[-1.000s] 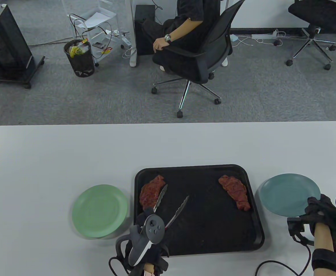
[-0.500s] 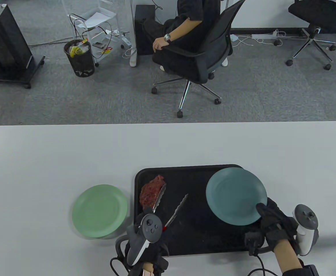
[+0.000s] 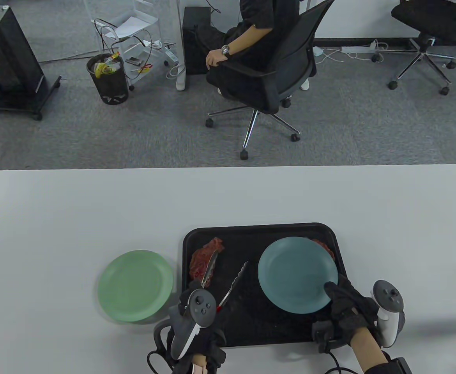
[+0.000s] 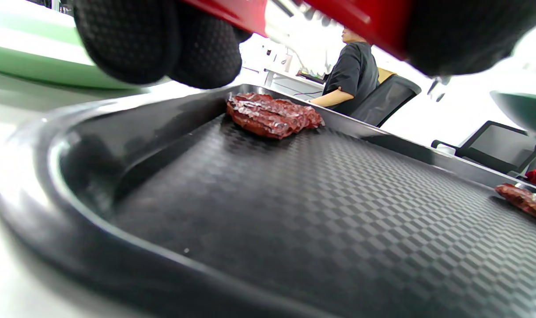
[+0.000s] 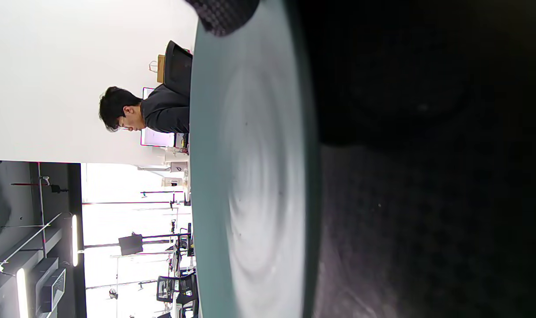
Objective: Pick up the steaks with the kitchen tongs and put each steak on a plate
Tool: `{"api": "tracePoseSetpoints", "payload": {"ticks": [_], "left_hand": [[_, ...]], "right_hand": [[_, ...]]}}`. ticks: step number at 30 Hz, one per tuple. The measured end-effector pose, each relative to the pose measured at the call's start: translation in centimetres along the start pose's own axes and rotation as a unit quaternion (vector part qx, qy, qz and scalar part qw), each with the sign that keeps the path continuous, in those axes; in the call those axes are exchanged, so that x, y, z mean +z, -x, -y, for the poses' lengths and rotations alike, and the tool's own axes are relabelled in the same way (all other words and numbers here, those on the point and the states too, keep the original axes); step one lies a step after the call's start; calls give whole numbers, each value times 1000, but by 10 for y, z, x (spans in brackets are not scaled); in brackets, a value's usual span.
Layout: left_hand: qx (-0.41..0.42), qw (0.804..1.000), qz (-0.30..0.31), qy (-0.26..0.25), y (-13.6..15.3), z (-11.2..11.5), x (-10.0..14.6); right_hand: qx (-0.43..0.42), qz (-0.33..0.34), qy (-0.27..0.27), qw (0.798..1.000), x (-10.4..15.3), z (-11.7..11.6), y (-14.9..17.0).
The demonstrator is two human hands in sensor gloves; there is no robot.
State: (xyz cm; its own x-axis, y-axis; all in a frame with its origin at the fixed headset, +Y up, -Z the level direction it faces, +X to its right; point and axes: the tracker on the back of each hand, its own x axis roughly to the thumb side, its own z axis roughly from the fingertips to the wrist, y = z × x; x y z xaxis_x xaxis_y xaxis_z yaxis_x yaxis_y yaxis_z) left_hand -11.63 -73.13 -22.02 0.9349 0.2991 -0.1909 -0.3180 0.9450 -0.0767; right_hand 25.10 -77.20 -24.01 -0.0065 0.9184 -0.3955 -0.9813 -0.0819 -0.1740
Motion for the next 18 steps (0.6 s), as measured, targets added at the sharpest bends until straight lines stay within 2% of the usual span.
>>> {"api": "tracePoseSetpoints", "payload": {"ticks": [3, 10, 18], "left_hand": [[-1, 1000, -10, -2, 2, 0, -1], [-52, 997, -59, -4, -1, -3, -21], [-58, 992, -109, 33, 5, 2, -49]], "right_hand": [[2, 2, -3, 1000, -1, 0, 0], [7, 10, -12, 1000, -3, -1, -1], [15, 12, -2, 1000, -10, 8, -2]]}}
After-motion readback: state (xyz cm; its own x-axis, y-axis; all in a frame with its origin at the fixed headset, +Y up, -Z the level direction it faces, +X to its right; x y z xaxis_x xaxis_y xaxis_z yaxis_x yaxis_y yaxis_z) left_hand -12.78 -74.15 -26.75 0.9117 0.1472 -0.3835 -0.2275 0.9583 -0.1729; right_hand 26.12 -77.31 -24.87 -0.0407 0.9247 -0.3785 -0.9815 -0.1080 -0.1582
